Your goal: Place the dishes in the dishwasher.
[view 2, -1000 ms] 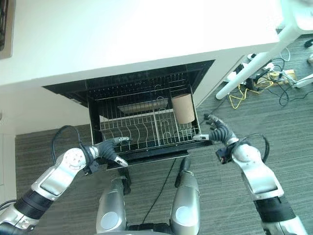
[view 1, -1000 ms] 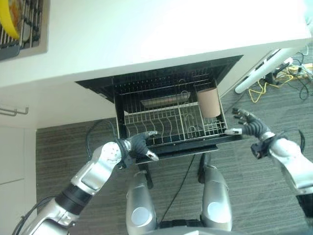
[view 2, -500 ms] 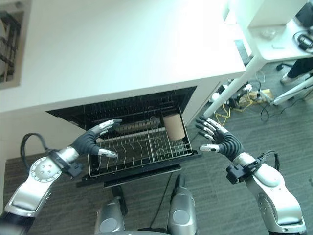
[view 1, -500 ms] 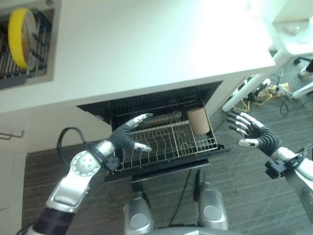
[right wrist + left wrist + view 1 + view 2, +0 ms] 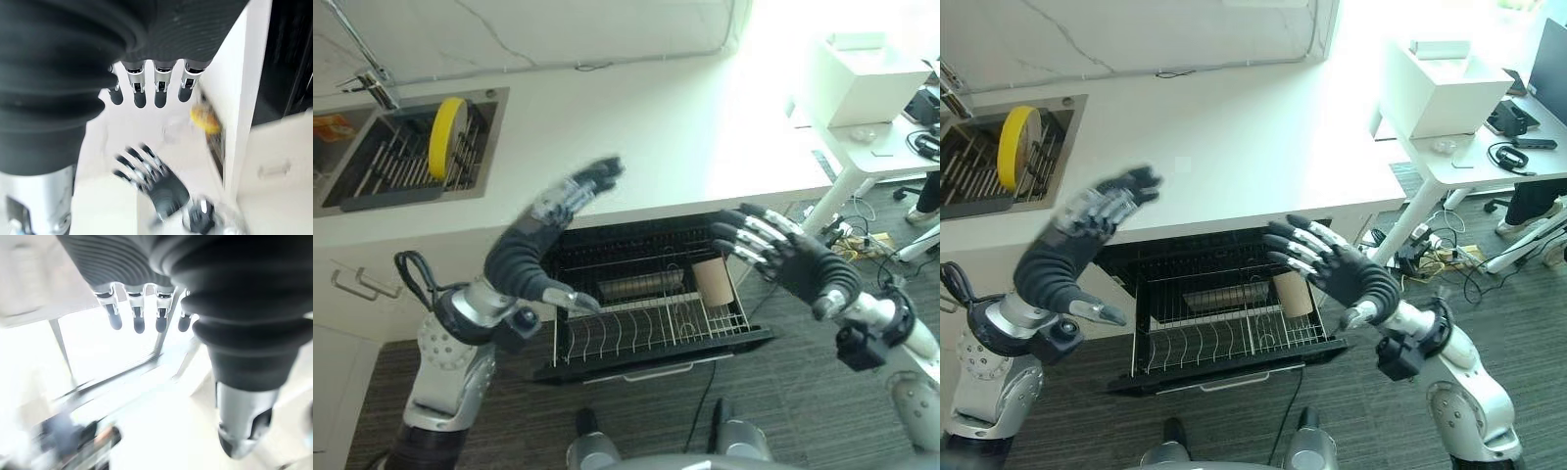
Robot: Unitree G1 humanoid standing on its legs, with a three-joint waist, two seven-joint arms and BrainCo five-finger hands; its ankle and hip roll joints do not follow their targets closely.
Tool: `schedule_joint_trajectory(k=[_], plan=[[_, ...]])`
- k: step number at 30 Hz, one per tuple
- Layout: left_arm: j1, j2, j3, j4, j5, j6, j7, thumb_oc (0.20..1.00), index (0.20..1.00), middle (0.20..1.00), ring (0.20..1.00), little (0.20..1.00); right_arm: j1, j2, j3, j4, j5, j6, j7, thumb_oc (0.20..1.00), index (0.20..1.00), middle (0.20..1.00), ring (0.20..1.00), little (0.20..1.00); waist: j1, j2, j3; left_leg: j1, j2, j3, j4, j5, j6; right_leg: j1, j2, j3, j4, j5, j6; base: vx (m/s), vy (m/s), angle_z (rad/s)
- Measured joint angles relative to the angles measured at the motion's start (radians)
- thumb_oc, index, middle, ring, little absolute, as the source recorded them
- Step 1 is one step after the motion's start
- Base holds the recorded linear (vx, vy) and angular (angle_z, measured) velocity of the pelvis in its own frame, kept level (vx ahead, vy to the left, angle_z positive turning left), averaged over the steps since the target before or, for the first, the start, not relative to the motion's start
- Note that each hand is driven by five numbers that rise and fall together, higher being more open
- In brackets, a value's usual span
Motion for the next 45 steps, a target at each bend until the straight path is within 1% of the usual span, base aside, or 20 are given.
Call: schedule_joint_trajectory(k=[2,4,5,6,7,8,11,12,15,17,19,20,21,24,26,28,29,34,40,45], plan=[[-0.037,-0.084,-0.03,0.046,0.034,-0.057,0.13,1.0,1.0,1.0,1.0,1.0,-0.016,0.013,0.008,0.0,-0.001,-0.022,-0.027,1.0,1.0,1.0,1.0,1.0,0.027,0.003,-0.002,-0.011,0.008,-0.037,0.019,0.032,0.023,-0.006,0.016,0.015,0.042,-0.034,-0.02,-0.3,-0.156,0.26],[-0.028,-0.109,-0.01,0.073,0.044,-0.112,0.238,1.0,1.0,1.0,1.0,1.0,-0.043,0.006,-0.003,0.013,-0.001,-0.083,-0.06,1.0,1.0,1.0,1.0,1.0,0.034,-0.017,-0.008,-0.024,-0.017,-0.047,-0.035,0.138,0.134,-0.032,0.02,0.029,0.085,-0.081,-0.068,-0.3,-0.115,0.75],[-0.015,-0.107,0.02,0.075,0.044,-0.13,0.268,1.0,1.0,1.0,1.0,1.0,-0.043,0.0,-0.02,0.019,-0.001,-0.112,-0.077,1.0,1.0,1.0,1.0,1.0,0.027,-0.044,-0.008,-0.04,-0.053,-0.01,-0.053,0.192,0.151,-0.036,-0.013,0.011,0.079,-0.077,-0.081,-0.51,-0.085,0.78],[0.003,-0.102,0.044,0.064,0.04,-0.163,0.313,1.0,1.0,1.0,1.0,1.0,-0.032,0.005,-0.038,0.023,-0.028,-0.152,-0.115,1.0,1.0,1.0,1.0,1.0,0.059,-0.084,-0.008,-0.079,-0.101,0.054,0.245,-0.027,0.127,-0.022,-0.047,0.006,0.023,-0.029,-0.145,-0.54,-0.011,0.6],[-0.003,-0.102,0.059,0.045,0.037,-0.168,0.321,1.0,1.0,1.0,1.0,1.0,-0.031,0.002,-0.054,0.012,-0.059,-0.165,-0.145,1.0,1.0,1.0,1.0,1.0,0.055,-0.097,-0.009,-0.103,-0.107,0.071,0.431,-0.098,0.082,0.01,-0.055,-0.018,-0.031,0.009,-0.157,-0.48,0.087,0.35],[-0.028,-0.099,0.059,0.035,0.034,-0.179,0.328,1.0,1.0,1.0,1.0,1.0,-0.033,0.004,-0.068,-0.007,-0.087,-0.193,-0.18,1.0,1.0,1.0,1.0,1.0,0.044,-0.116,-0.024,-0.11,-0.114,0.067,0.571,-0.128,0.035,0.029,-0.066,-0.038,-0.092,0.052,-0.125,-0.28,0.143,0.5],[-0.064,-0.101,0.052,0.039,0.035,-0.187,0.344,1.0,1.0,1.0,1.0,1.0,-0.076,0.016,-0.091,-0.019,-0.151,-0.267,-0.238,1.0,1.0,1.0,1.0,1.0,0.012,-0.102,-0.032,-0.001,-0.135,0.034,0.466,-0.14,-0.015,0.041,-0.072,-0.049,-0.147,0.111,-0.096,-0.34,0.322,0.32],[-0.072,-0.101,0.027,0.051,0.041,-0.176,0.363,1.0,1.0,1.0,1.0,1.0,-0.082,0.038,-0.087,-0.015,-0.183,-0.272,-0.269,1.0,1.0,1.0,1.0,1.0,-0.002,-0.097,-0.033,0.036,-0.152,0.045,0.393,-0.192,-0.035,0.044,-0.078,-0.055,-0.159,0.153,-0.075,-0.31,0.424,0.17],[-0.092,-0.104,-0.011,0.085,0.057,-0.131,0.402,1.0,1.0,1.0,1.0,1.0,-0.081,0.104,-0.076,-0.005,-0.26,-0.282,-0.327,1.0,1.0,1.0,1.0,1.0,-0.039,-0.079,-0.034,0.15,-0.21,0.067,0.164,-0.279,0.02,0.042,-0.095,-0.068,-0.155,0.198,-0.04,-0.35,0.38,0.18],[-0.109,-0.099,-0.031,0.087,0.057,-0.081,0.428,1.0,1.0,1.0,1.0,1.0,-0.068,0.128,-0.043,-0.007,-0.299,-0.286,-0.371,1.0,1.0,1.0,1.0,1.0,-0.069,-0.12,-0.034,0.164,-0.303,0.058,0.055,-0.234,0.049,0.016,-0.17,-0.064,-0.152,0.24,0.001,-0.34,0.276,0.4],[-0.132,-0.099,-0.058,0.087,0.066,-0.051,0.431,1.0,1.0,1.0,1.0,1.0,-0.054,0.129,-0.043,0.002,-0.318,-0.287,-0.402,1.0,1.0,1.0,1.0,1.0,-0.07,-0.138,-0.031,0.104,-0.353,0.033,0.105,-0.248,0.092,-0.01,-0.228,-0.038,-0.137,0.272,0.038,-0.41,0.32,0.52],[-0.129,-0.098,-0.06,0.087,0.066,-0.032,0.421,1.0,1.0,1.0,1.0,1.0,-0.033,0.129,-0.048,0.025,-0.333,-0.286,-0.427,1.0,1.0,1.0,1.0,1.0,-0.068,-0.122,-0.026,0.058,-0.362,0.014,0.144,-0.246,0.128,-0.041,-0.246,-0.023,-0.118,0.371,0.034,-0.4,0.305,0.54],[-0.129,-0.096,-0.058,0.089,0.065,-0.028,0.415,1.0,1.0,1.0,1.0,1.0,-0.022,0.133,-0.049,0.034,-0.333,-0.286,-0.433,1.0,1.0,1.0,1.0,1.0,-0.068,-0.118,-0.024,0.046,-0.366,0.01,0.148,-0.23,0.149,-0.055,-0.253,-0.009,-0.104,0.409,-0.007,-0.41,0.315,0.5],[-0.116,-0.1,-0.054,0.087,0.065,-0.027,0.403,1.0,1.0,1.0,1.0,1.0,0.018,0.136,-0.048,0.041,-0.346,-0.288,-0.438,1.0,1.0,1.0,1.0,1.0,-0.045,-0.085,-0.006,0.055,-0.348,0.001,0.069,-0.161,0.19,-0.086,-0.171,-0.01,-0.105,0.272,0.087,-0.32,0.201,0.12],[-0.118,-0.089,-0.058,0.086,0.065,-0.021,0.398,1.0,1.0,1.0,1.0,1.0,0.022,0.129,-0.059,0.039,-0.353,-0.293,-0.441,1.0,1.0,1.0,1.0,1.0,-0.053,-0.075,0.008,0.064,-0.343,-0.015,0.035,-0.127,0.214,-0.087,-0.119,0.022,0.0,0.194,0.089,-0.25,0.122,0.29],[-0.12,-0.091,-0.054,0.08,0.064,-0.014,0.387,1.0,1.0,1.0,1.0,1.0,0.025,0.102,-0.086,0.035,-0.352,-0.312,-0.445,1.0,1.0,1.0,1.0,1.0,-0.057,-0.055,0.021,0.058,-0.328,-0.049,0.023,-0.107,0.216,-0.063,-0.014,0.135,0.161,0.032,0.051,-0.23,0.054,0.4],[-0.126,-0.093,-0.053,0.076,0.064,0.0,0.387,1.0,1.0,1.0,1.0,1.0,0.022,0.081,-0.096,0.034,-0.352,-0.333,-0.47,1.0,1.0,1.0,1.0,1.0,-0.057,-0.04,0.021,0.056,-0.324,-0.075,-0.006,-0.079,0.199,0.0,0.033,0.185,0.123,-0.023,0.035,-0.17,0.015,0.39],[-0.16,-0.085,-0.061,0.073,0.064,0.051,0.392,1.0,1.0,1.0,1.0,1.0,0.032,0.077,-0.098,0.034,-0.359,-0.347,-0.5,1.0,1.0,1.0,1.0,1.0,-0.081,-0.075,0.001,0.038,-0.363,-0.181,-0.093,-0.023,0.117,0.165,0.082,0.37,-0.153,-0.064,-0.005,-0.06,-0.047,0.62],[-0.122,-0.1,-0.059,0.037,0.08,0.079,0.415,1.0,1.0,1.0,1.0,1.0,0.035,0.069,-0.093,0.031,-0.384,-0.347,-0.504,1.0,1.0,1.0,1.0,1.0,-0.055,-0.066,-0.03,0.025,-0.335,-0.241,-0.124,0.0,0.095,0.219,0.129,0.329,-0.245,-0.034,-0.039,-0.02,-0.052,0.36],[-0.078,-0.109,-0.059,0.037,0.082,0.102,0.459,1.0,1.0,1.0,1.0,1.0,0.028,0.069,-0.079,0.024,-0.38,-0.346,-0.503,1.0,1.0,1.0,1.0,1.0,-0.005,-0.042,-0.055,0.007,-0.321,-0.287,-0.123,0.004,0.097,0.244,0.149,0.222,-0.244,-0.042,-0.048,-0.04,-0.036,0.6]])
